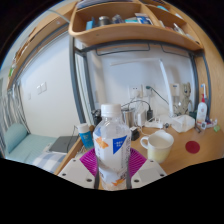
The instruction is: Pour water
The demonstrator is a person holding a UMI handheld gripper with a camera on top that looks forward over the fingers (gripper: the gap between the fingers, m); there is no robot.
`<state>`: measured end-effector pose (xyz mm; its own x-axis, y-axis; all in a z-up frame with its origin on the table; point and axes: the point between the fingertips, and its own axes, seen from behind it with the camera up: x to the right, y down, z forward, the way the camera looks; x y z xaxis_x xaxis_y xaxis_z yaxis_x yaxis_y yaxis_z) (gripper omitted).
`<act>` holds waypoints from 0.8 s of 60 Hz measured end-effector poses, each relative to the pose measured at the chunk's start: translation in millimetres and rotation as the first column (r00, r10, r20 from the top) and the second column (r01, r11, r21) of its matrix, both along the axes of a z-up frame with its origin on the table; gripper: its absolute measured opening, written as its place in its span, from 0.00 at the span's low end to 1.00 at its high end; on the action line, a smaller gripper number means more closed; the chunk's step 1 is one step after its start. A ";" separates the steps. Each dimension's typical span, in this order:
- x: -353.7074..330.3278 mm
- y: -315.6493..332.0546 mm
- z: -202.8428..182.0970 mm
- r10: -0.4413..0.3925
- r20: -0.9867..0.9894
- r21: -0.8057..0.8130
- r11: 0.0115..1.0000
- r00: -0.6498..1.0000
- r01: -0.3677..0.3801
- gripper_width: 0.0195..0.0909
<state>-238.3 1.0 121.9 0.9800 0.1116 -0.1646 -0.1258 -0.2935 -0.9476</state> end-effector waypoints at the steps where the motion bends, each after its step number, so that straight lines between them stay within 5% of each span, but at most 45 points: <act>1: 0.2 2.2 2.4 -0.001 -0.031 -0.012 1.000 1.000 0.001 0.24; 12: 7.8 36.7 16.1 -0.101 -0.447 -0.170 0.985 0.889 0.026 0.23; 24: 20.8 61.4 30.2 -0.263 -0.813 -0.289 0.957 0.520 0.033 0.24; 48: 26.1 84.4 27.3 -0.423 -0.906 -0.421 0.902 -0.001 -0.089 0.24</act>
